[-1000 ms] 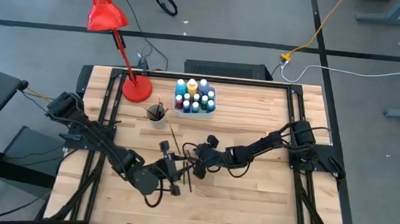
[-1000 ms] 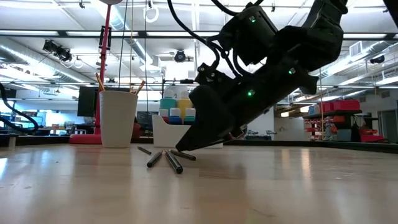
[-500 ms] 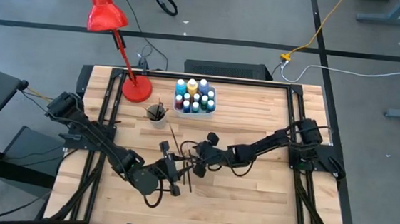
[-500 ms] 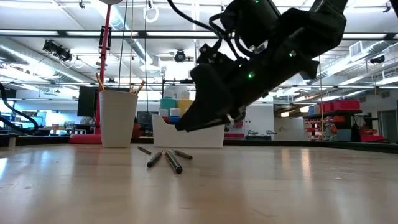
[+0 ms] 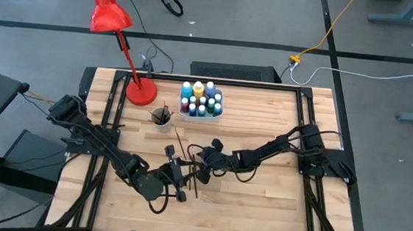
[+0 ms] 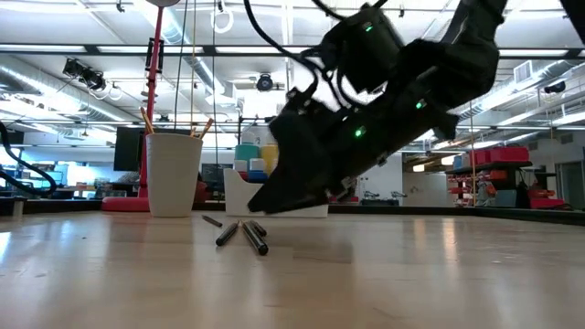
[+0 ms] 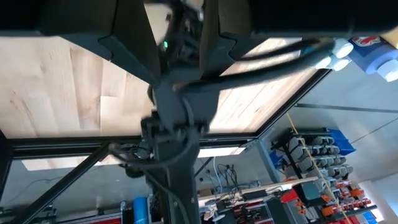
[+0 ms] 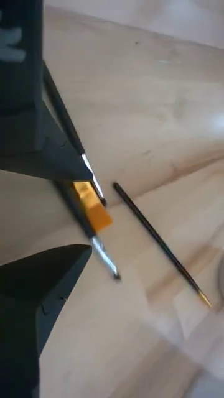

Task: Pick & Place Paint Supplies
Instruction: Put the black paint brush into the white cup

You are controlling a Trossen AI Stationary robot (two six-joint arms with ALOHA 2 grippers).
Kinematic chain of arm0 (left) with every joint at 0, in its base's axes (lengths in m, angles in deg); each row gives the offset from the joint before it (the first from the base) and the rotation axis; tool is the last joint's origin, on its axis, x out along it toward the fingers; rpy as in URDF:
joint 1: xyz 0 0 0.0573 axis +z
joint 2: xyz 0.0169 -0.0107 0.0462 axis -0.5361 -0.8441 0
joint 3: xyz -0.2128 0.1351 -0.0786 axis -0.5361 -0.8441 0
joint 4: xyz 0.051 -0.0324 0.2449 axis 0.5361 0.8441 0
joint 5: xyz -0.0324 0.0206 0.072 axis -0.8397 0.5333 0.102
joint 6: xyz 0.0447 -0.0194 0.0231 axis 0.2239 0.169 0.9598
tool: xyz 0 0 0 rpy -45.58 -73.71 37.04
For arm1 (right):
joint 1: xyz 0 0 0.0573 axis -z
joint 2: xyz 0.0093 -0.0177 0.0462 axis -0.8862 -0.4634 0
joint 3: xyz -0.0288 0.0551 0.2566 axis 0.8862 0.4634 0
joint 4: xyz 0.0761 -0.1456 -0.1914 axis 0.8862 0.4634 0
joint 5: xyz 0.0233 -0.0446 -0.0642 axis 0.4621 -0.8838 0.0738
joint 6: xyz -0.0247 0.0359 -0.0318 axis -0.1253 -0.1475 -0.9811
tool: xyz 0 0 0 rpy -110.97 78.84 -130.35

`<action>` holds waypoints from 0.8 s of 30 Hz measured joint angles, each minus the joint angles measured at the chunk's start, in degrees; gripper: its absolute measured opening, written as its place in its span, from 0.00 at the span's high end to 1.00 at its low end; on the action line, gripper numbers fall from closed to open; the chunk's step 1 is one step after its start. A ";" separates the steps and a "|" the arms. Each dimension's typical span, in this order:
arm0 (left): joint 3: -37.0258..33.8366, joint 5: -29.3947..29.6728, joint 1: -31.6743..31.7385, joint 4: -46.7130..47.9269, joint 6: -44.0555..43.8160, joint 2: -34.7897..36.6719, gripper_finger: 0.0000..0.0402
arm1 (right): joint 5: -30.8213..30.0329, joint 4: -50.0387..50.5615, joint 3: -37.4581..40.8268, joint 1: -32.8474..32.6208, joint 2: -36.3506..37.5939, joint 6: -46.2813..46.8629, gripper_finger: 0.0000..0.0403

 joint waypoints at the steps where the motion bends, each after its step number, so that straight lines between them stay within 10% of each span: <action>1: 0.00 0.00 0.00 -0.13 0.00 0.00 0.70 | 0.53 0.05 -0.50 0.00 -0.73 -0.06 0.56; 24: -0.02 -3.43 -0.01 -0.43 -1.31 -0.02 0.70 | 1.18 7.45 -3.99 2.01 -3.51 -11.91 0.62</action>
